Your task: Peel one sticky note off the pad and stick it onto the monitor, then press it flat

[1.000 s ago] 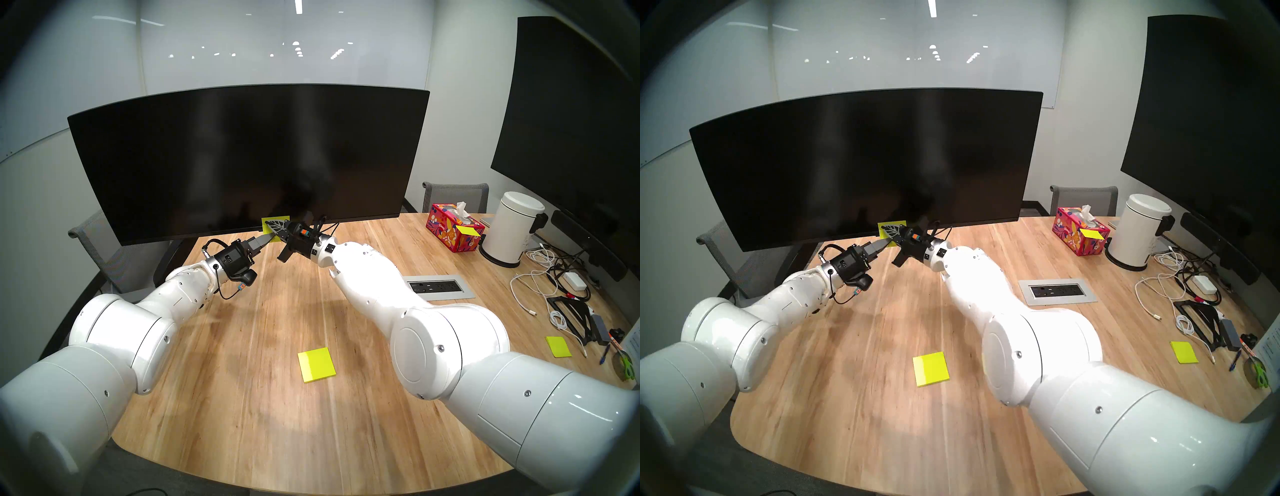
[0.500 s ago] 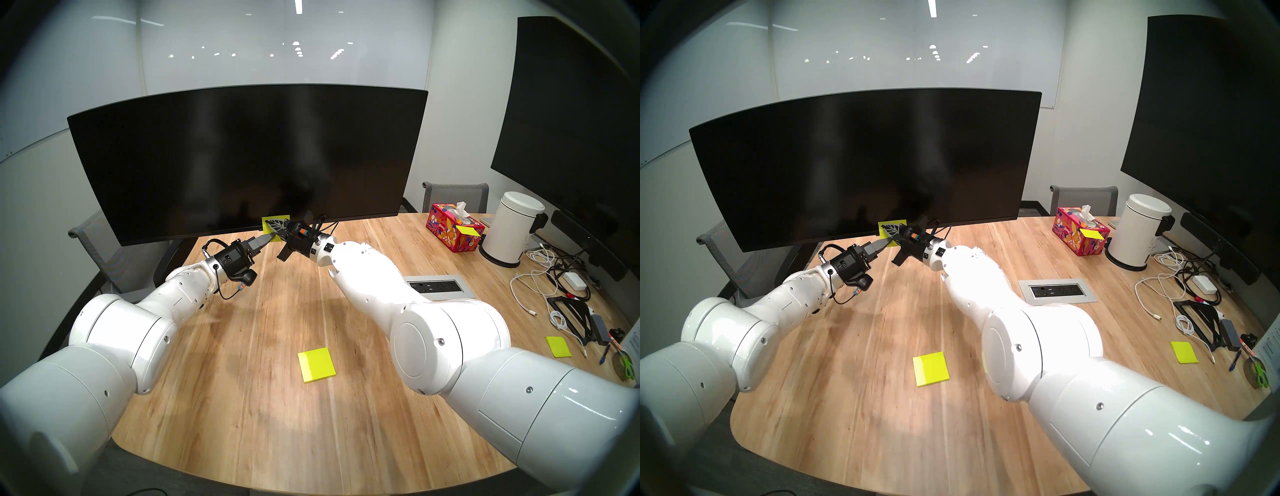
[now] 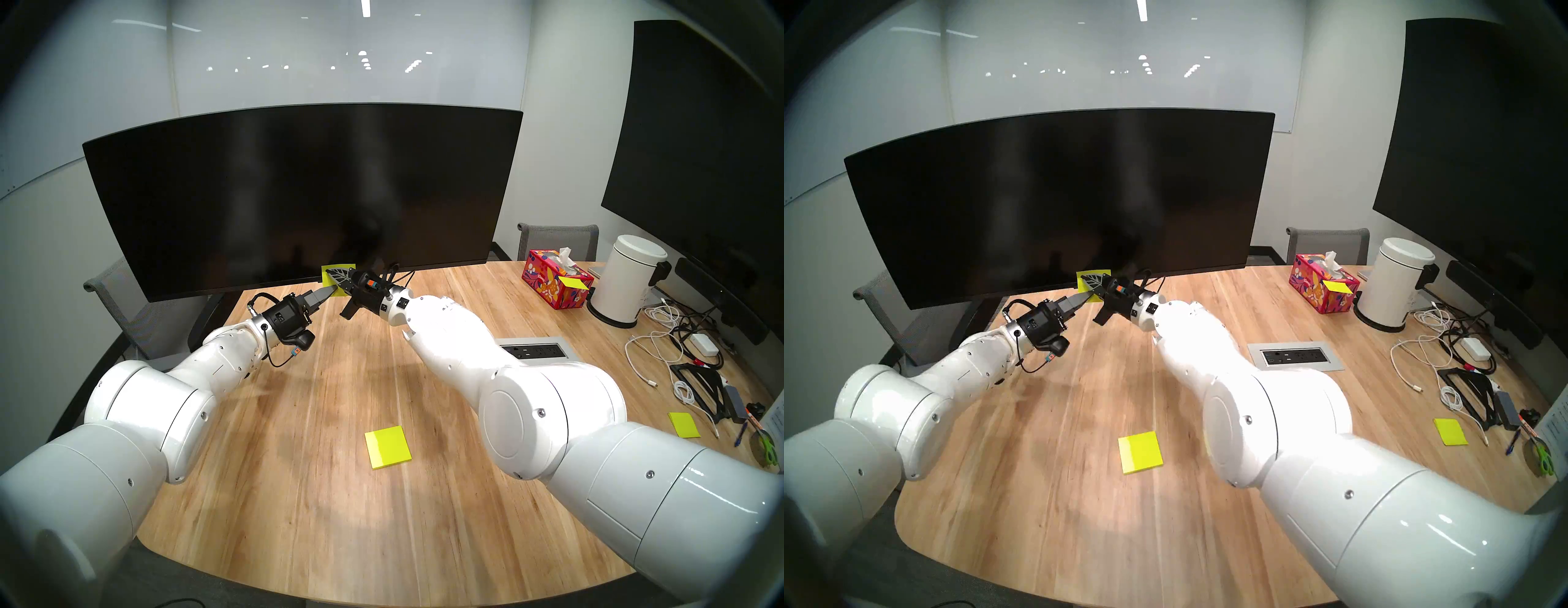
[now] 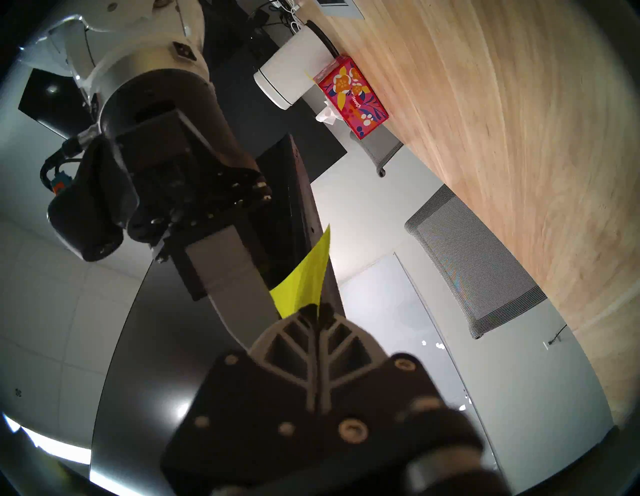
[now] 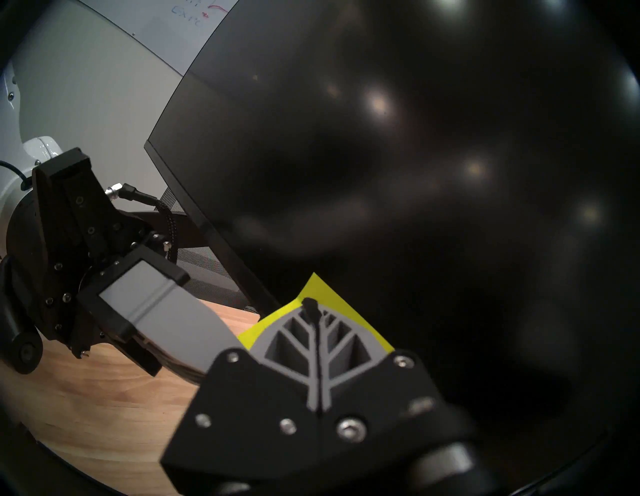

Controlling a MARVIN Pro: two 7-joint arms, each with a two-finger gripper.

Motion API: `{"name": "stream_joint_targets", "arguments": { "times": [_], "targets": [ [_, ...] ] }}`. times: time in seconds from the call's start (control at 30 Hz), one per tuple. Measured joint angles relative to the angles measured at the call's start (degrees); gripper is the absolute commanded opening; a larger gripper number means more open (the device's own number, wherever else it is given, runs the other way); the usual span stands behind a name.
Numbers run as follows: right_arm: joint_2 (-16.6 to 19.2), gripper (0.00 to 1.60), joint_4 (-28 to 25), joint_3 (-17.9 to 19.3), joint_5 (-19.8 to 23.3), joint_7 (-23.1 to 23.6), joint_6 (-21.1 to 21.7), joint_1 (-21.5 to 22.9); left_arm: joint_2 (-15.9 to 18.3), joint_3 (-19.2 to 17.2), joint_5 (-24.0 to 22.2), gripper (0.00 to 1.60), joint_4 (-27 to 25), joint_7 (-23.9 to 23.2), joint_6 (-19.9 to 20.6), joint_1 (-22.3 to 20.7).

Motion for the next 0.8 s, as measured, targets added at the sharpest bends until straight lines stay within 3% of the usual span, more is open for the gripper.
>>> {"name": "stream_joint_targets", "arguments": {
  "times": [0.63, 0.73, 0.8],
  "targets": [
    [1.1, 0.0, 1.37, 0.49, -0.82, -1.14, -0.56, 0.91, 0.32, -0.29, -0.08, 0.15, 0.08, -0.4, -0.06, -0.05],
    [1.23, 0.0, 1.57, 0.52, -0.94, -1.31, -0.58, 1.0, 0.36, -0.36, -0.09, 0.22, 0.13, -0.53, -0.06, -0.05],
    [1.32, 0.0, 1.7, 0.54, -1.01, -1.41, -0.6, 1.05, 0.37, -0.41, -0.09, 0.36, 0.14, -0.63, -0.06, -0.05]
  ]
}}
